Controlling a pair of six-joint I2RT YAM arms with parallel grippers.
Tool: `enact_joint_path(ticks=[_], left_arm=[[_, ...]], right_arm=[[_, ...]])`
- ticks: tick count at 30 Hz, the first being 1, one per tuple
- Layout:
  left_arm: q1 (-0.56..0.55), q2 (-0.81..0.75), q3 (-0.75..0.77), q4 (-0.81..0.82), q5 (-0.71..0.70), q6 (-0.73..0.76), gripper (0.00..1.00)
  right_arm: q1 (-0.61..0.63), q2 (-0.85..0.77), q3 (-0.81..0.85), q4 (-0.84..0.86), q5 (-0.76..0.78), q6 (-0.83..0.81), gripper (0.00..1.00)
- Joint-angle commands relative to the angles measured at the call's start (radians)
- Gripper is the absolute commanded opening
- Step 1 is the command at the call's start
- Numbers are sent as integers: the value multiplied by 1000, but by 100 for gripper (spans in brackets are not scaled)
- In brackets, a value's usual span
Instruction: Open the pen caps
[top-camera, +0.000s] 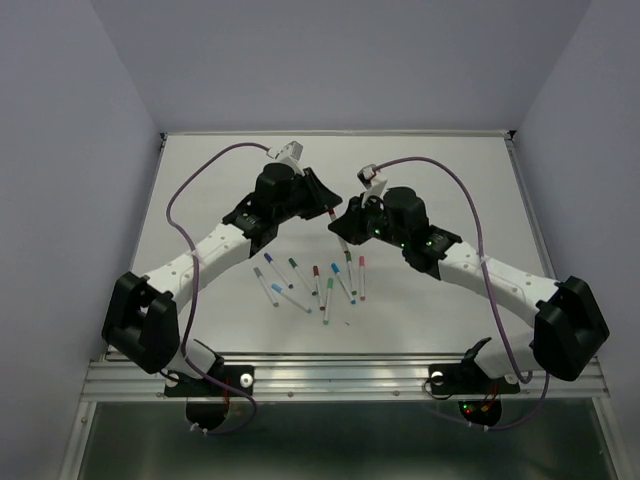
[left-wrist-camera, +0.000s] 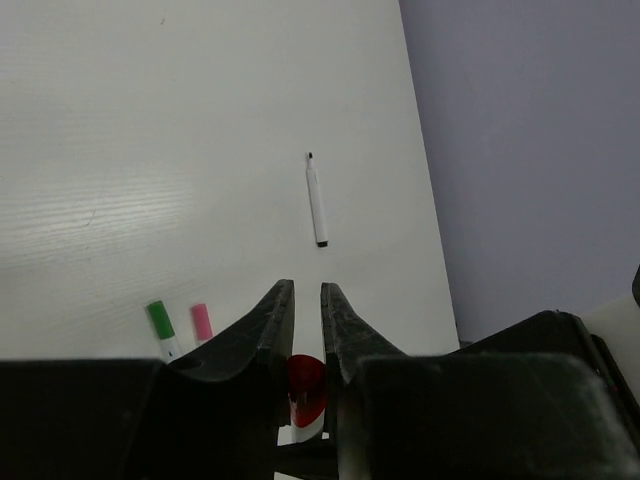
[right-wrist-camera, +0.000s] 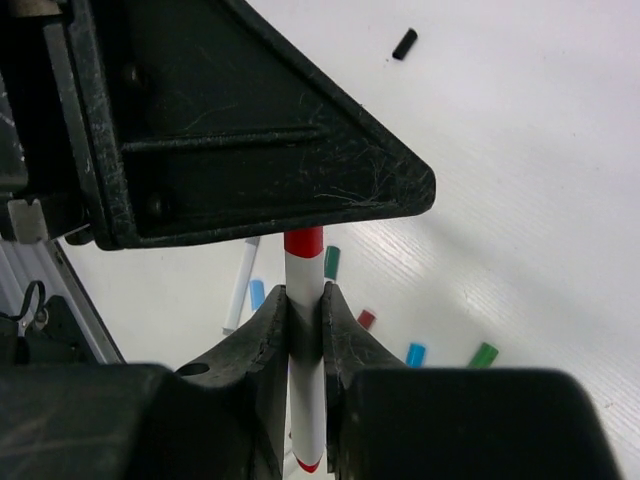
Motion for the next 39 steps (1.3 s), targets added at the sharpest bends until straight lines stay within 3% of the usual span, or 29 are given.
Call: enact_joint_path(ticks=[1,9,15,21,27,37,39], left_arm=[[31,-10,163,-26,-167,6,0],[274,62,247,-62,-152,9,0],[345,93,253,-84,-157,33,0],[385,192,307,-269,-244,115,0],[399,340,367,-403,-362,165,0],[410,538,479,-471,-424,199,4],[416,552,482,-467,-424,201,9]], right_arm=[[7,-75,-97,-6,-69,-21,1],[7,-279,-292,-117,-69,26,1],[7,-316,-335,-128,-26,51,1],[-14,-224,-266,-206,289,80,1],[-216,-72,-209,-207,274,104,1],[-317,112,-95,-209,360,22,1],[-341,138,-89,-207,362,12,1]])
